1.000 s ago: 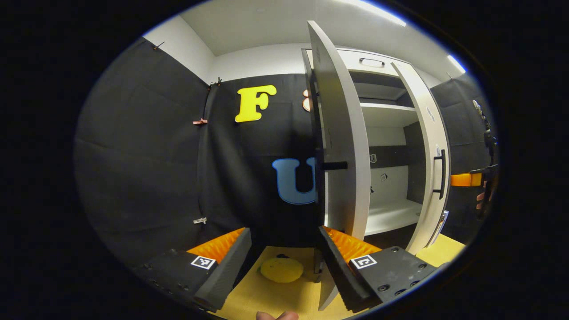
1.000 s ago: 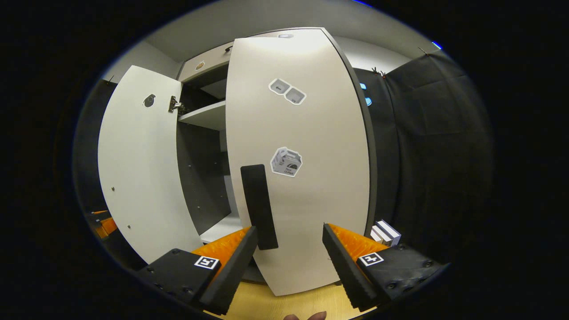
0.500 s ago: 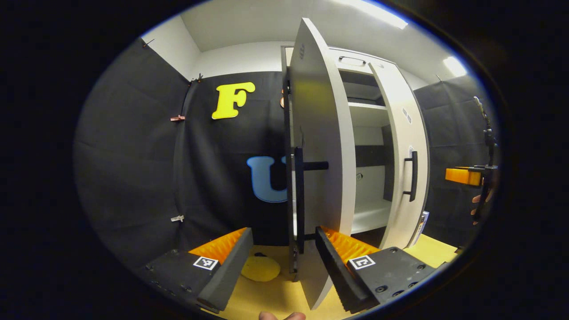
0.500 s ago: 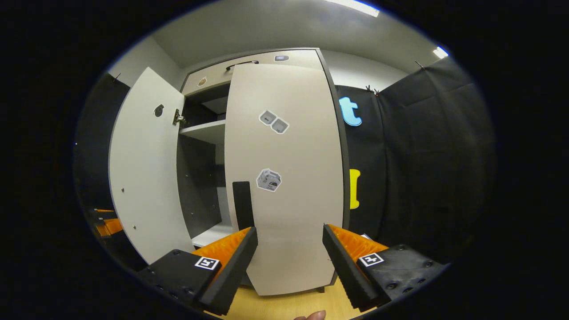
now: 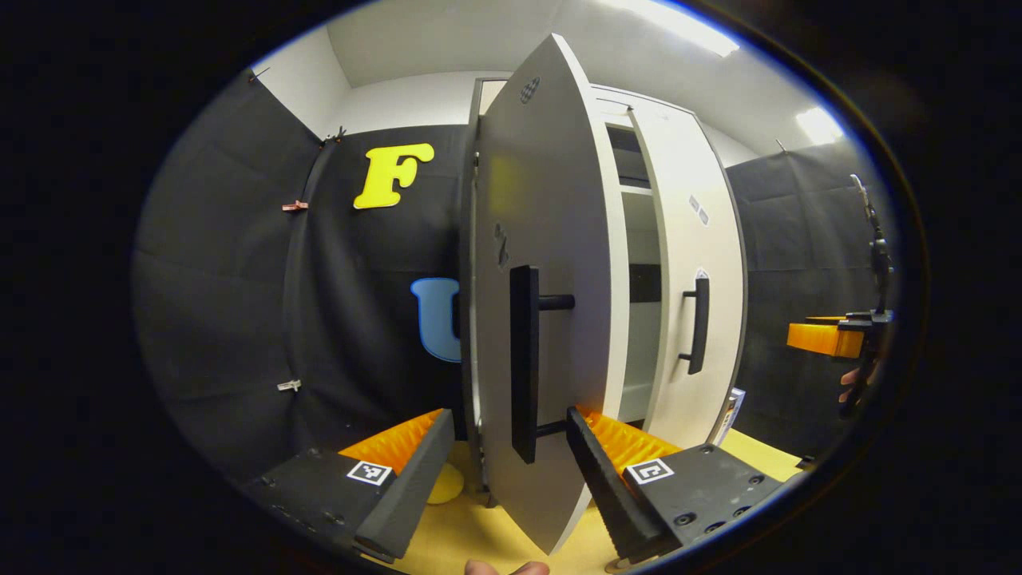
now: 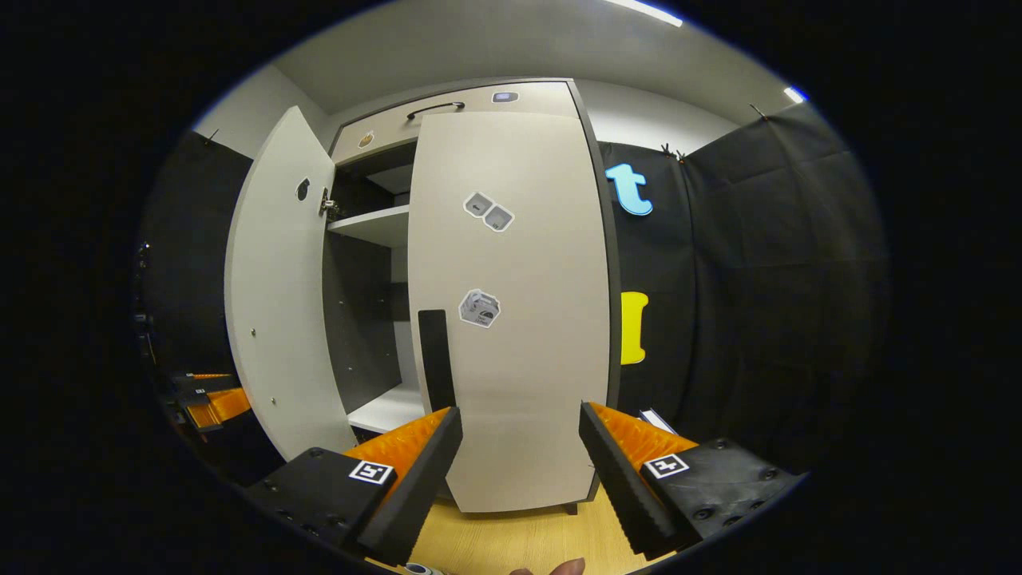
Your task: Grasp the bottle in the cabinet with the left hand and place it on the coaster, then close the right door with the right hand and the left door with the left hand.
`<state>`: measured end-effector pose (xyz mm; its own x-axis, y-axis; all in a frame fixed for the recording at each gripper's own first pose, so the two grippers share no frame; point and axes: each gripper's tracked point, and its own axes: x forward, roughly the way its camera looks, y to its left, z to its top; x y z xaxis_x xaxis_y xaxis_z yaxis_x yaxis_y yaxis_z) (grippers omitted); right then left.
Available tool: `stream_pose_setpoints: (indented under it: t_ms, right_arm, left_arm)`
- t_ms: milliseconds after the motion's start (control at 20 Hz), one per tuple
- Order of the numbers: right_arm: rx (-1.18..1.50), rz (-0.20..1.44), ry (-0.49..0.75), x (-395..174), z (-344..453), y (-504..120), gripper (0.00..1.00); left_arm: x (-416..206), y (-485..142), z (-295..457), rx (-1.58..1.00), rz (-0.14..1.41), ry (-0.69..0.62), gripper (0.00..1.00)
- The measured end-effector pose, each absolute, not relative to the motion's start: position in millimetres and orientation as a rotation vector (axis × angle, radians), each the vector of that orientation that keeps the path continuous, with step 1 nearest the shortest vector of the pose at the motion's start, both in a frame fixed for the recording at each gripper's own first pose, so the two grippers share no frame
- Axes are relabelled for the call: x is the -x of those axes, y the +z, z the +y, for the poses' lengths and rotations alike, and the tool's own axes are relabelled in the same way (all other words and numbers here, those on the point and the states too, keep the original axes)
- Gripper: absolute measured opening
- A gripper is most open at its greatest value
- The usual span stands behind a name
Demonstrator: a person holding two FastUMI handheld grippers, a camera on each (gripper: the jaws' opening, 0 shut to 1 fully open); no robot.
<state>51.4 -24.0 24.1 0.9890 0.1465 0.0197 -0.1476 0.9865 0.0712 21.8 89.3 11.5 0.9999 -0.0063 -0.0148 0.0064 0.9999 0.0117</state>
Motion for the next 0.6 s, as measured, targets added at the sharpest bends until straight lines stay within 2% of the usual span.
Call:
stream_pose_setpoints:
  t_ms: [600]
  right_arm:
    - [-0.078,-0.015,0.157,-52,-36,27,0.98]
  left_arm:
    - [-92,7,8,0.024,0.015,-0.111,0.91]
